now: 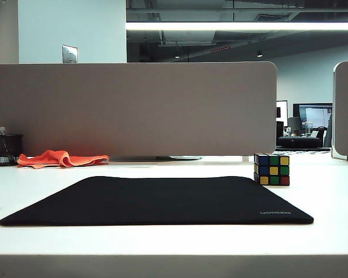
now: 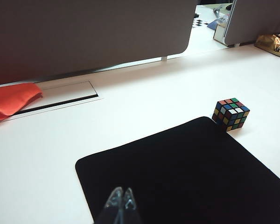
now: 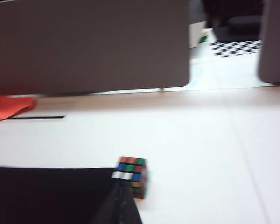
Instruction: Pick up the cube on the right side of the mouse pad, then place it in the center of the mouse pad.
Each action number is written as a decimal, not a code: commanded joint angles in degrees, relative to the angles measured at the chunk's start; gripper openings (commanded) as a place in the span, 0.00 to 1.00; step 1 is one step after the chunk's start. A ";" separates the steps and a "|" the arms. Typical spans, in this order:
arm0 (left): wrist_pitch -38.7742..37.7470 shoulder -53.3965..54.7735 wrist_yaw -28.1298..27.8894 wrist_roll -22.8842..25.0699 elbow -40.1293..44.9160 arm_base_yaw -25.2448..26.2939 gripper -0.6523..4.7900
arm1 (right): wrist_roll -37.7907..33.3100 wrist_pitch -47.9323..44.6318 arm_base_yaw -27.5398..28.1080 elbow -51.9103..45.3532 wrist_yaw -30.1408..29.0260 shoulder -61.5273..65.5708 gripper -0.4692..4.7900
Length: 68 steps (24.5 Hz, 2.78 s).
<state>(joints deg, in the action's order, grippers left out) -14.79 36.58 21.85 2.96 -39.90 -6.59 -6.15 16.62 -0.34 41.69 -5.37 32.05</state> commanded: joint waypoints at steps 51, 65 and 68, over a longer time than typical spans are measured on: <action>-6.56 10.34 0.00 -3.39 -8.92 -1.77 0.60 | -8.92 22.45 -12.48 51.58 13.99 84.21 1.00; -6.60 10.34 -0.15 -3.39 -8.90 -1.77 0.60 | -8.90 21.14 -12.44 51.60 12.76 84.74 0.66; -6.60 10.34 -0.15 -3.39 -8.90 -1.77 0.60 | -8.90 20.81 -12.44 51.60 12.98 84.72 0.64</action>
<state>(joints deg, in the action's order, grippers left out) -21.80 47.00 21.69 -0.73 -48.53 -8.43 -14.85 38.39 -12.69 93.03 7.40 117.10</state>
